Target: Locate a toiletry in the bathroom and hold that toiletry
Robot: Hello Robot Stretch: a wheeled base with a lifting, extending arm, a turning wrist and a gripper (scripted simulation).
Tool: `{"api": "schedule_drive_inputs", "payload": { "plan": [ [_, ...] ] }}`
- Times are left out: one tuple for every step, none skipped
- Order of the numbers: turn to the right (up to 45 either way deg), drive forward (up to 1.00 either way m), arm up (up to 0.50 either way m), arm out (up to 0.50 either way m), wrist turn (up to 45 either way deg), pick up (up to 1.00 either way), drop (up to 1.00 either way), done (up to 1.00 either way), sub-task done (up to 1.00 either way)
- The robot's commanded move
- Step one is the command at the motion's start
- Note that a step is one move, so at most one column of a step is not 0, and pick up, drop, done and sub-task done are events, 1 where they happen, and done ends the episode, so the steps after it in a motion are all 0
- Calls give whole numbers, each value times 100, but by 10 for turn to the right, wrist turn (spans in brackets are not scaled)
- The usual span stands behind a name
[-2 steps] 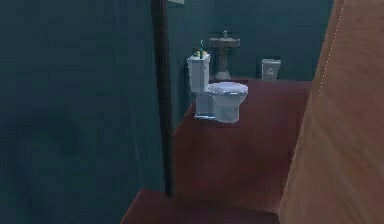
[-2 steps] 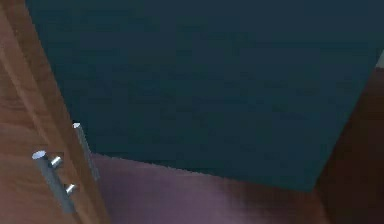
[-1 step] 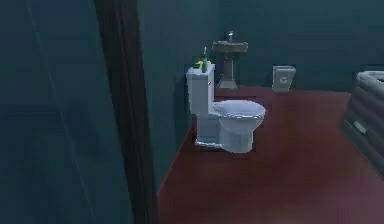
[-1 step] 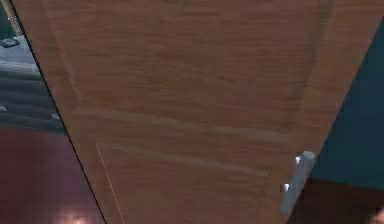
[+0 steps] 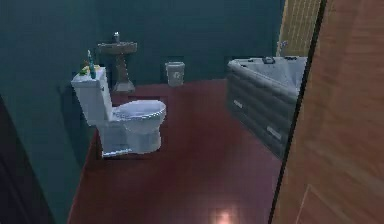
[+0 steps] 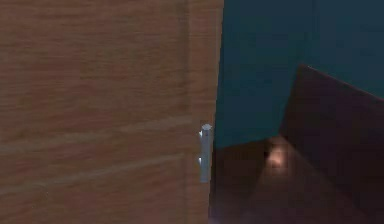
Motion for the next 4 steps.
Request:
{"api": "schedule_drive_inputs", "payload": {
  "plan": [
    [0, 85, 0, 0, 0, 0, 0, 0, 0],
    [0, 100, 0, 0, 0, 0, 0, 0, 0],
    [120, 0, 0, 0, 0, 0, 0, 0, 0],
    [30, 0, 0, 0, 0, 0, 0, 0, 0]
  ]
}}
